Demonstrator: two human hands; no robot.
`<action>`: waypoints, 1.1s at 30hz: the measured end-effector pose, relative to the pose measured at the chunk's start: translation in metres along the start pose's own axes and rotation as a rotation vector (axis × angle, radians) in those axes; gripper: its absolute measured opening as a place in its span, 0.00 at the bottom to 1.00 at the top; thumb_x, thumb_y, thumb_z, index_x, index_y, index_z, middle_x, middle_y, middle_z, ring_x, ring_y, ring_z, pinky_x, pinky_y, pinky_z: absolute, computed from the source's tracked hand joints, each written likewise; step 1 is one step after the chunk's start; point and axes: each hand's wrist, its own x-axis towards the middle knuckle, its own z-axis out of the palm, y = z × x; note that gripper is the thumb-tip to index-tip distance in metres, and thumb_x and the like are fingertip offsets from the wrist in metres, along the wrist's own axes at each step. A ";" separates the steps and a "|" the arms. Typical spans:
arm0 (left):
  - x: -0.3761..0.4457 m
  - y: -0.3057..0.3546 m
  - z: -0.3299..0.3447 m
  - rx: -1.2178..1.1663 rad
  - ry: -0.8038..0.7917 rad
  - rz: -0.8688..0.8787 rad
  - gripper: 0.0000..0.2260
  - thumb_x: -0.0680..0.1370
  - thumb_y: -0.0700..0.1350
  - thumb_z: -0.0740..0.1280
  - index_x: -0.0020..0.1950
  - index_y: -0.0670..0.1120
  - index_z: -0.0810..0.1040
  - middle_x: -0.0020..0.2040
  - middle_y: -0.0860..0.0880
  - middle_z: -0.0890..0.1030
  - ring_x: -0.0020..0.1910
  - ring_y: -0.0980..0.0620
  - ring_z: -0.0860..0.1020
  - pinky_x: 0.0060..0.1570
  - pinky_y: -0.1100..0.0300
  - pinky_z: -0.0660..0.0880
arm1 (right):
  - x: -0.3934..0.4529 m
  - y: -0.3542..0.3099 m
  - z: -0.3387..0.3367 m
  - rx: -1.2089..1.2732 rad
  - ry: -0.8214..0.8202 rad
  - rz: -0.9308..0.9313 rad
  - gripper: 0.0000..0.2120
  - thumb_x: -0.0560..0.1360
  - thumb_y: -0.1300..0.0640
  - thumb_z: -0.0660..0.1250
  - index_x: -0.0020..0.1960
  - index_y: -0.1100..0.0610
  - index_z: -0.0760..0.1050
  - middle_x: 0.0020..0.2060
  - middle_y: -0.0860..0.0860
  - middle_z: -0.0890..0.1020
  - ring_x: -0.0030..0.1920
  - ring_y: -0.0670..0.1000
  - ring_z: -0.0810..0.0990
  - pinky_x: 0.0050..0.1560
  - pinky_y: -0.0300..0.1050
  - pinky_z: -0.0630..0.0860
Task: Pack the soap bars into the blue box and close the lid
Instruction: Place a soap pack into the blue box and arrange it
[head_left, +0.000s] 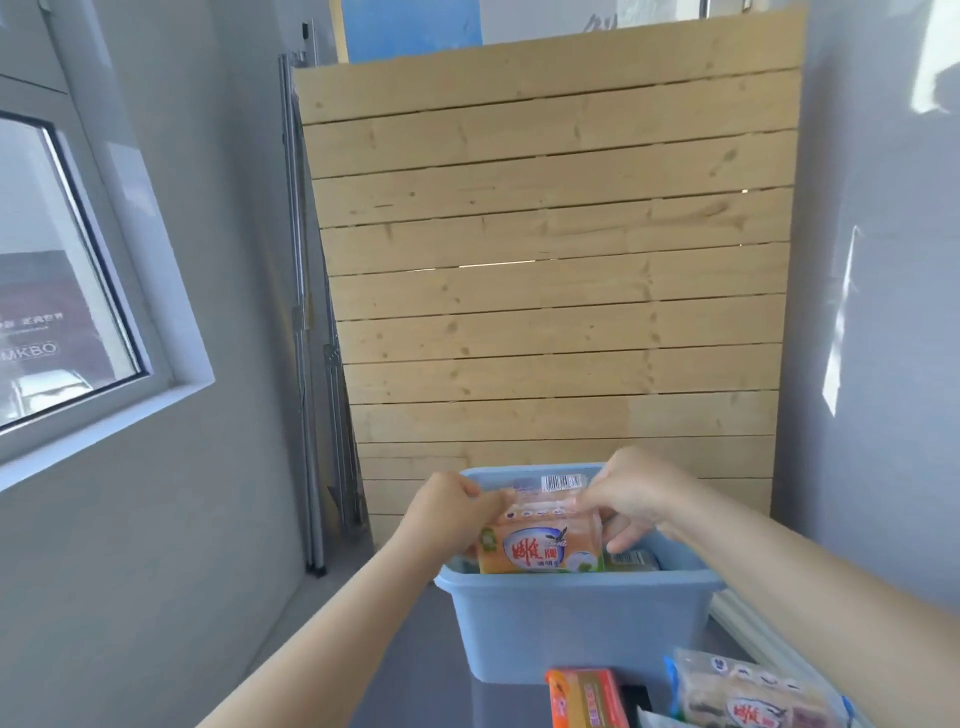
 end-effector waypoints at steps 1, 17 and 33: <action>0.004 -0.003 0.001 0.054 -0.002 -0.022 0.22 0.73 0.56 0.67 0.26 0.44 0.67 0.32 0.43 0.78 0.33 0.42 0.83 0.37 0.58 0.74 | 0.005 0.003 0.002 -0.001 -0.025 0.011 0.13 0.69 0.58 0.72 0.47 0.68 0.78 0.40 0.60 0.85 0.34 0.59 0.83 0.42 0.50 0.82; 0.028 0.008 -0.002 -0.177 -0.390 -0.376 0.13 0.79 0.53 0.60 0.53 0.43 0.65 0.42 0.43 0.74 0.38 0.47 0.79 0.38 0.55 0.78 | 0.041 0.028 0.023 0.127 -0.304 0.184 0.20 0.79 0.50 0.56 0.57 0.66 0.75 0.55 0.64 0.80 0.47 0.58 0.80 0.44 0.42 0.77; 0.037 -0.030 0.025 -0.026 -0.012 -0.002 0.18 0.80 0.52 0.52 0.46 0.50 0.82 0.46 0.54 0.84 0.51 0.52 0.81 0.53 0.57 0.76 | 0.054 0.041 0.048 0.077 -0.228 -0.008 0.11 0.73 0.58 0.69 0.32 0.55 0.74 0.30 0.50 0.79 0.29 0.46 0.75 0.30 0.35 0.69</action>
